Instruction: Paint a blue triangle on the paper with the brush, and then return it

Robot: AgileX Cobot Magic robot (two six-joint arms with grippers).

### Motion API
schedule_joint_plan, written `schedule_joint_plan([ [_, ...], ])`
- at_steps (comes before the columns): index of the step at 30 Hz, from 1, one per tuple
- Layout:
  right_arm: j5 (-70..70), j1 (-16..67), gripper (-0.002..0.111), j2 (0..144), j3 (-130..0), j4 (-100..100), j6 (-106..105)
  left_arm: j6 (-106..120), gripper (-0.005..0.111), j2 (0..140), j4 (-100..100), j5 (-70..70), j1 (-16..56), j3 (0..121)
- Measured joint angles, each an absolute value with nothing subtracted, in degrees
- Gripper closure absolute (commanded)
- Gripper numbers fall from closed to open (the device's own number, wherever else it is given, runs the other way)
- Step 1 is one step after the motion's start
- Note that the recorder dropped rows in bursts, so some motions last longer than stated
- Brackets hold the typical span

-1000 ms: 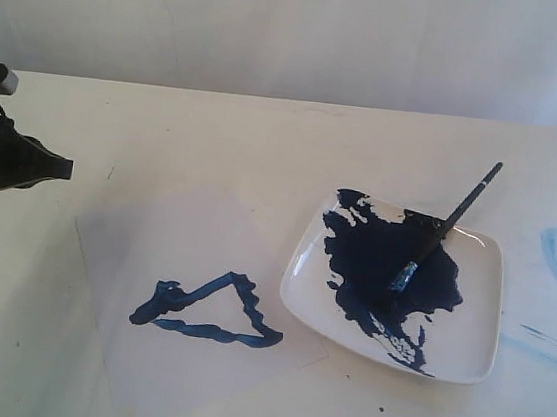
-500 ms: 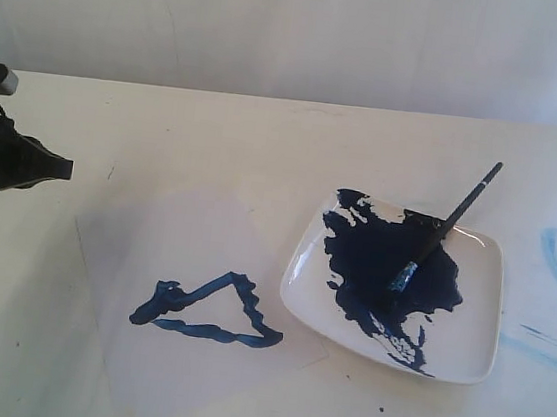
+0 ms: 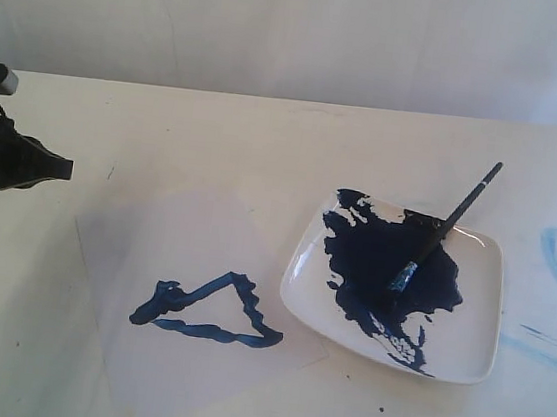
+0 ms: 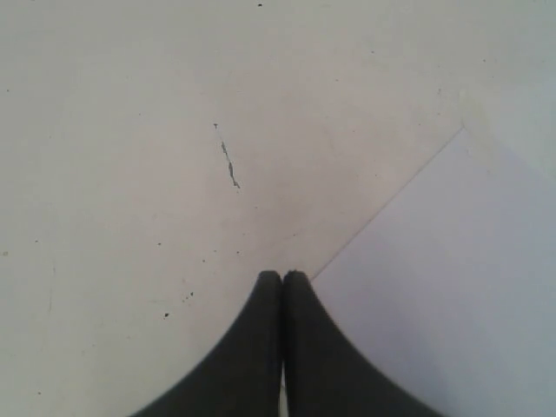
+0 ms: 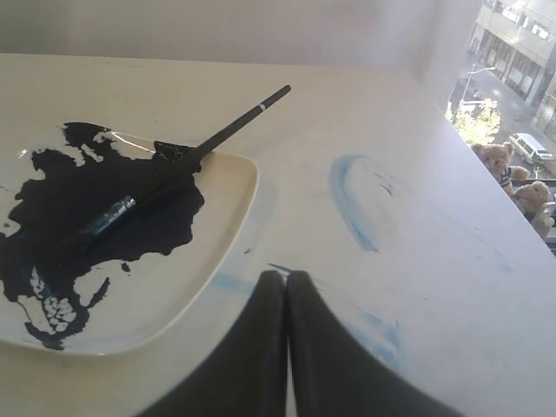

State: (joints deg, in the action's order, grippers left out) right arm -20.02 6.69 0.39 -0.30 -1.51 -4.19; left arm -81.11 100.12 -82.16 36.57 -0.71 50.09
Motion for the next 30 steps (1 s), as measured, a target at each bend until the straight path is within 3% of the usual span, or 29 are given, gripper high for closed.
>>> schedule_joint_plan([
  [30,-20.4,3.4,0.108,0.4,-0.3,-1.8,-4.2,-81.1,0.107,100.1,-82.2,36.6,-0.7,50.1],
])
